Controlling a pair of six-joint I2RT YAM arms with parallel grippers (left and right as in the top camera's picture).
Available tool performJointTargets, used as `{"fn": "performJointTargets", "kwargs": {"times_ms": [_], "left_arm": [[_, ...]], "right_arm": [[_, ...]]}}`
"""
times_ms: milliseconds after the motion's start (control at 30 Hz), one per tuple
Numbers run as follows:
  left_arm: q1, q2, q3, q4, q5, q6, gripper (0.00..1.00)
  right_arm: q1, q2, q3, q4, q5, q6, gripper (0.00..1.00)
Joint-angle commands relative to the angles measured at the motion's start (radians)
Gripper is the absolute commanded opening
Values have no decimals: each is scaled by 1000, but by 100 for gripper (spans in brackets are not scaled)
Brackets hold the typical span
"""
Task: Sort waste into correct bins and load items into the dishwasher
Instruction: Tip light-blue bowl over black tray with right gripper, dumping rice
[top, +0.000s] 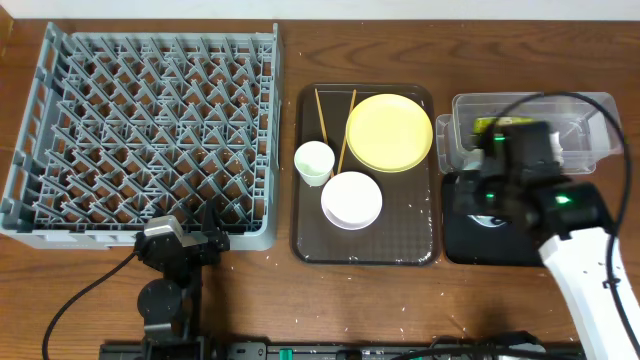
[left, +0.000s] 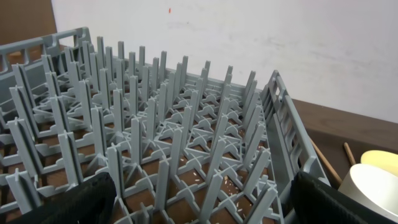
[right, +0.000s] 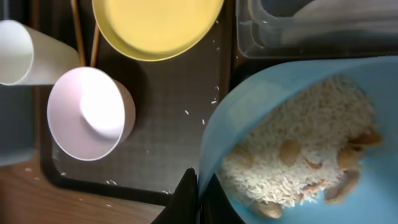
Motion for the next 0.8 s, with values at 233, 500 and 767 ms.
{"fn": "performJointTargets", "kwargs": {"times_ms": [233,500,767], "left_arm": [[4,-5,-30,-18,-9,13,90],[4,-5,-30,-18,-9,13,91],[4,-5,-30,-18,-9,13,90]], "right_arm": [[-438,-15,-184,103,-697,-283,1],[-704,28,-259,105,-1013,-386,1],[-854,161,-288,122,-1175,-408,1]]}}
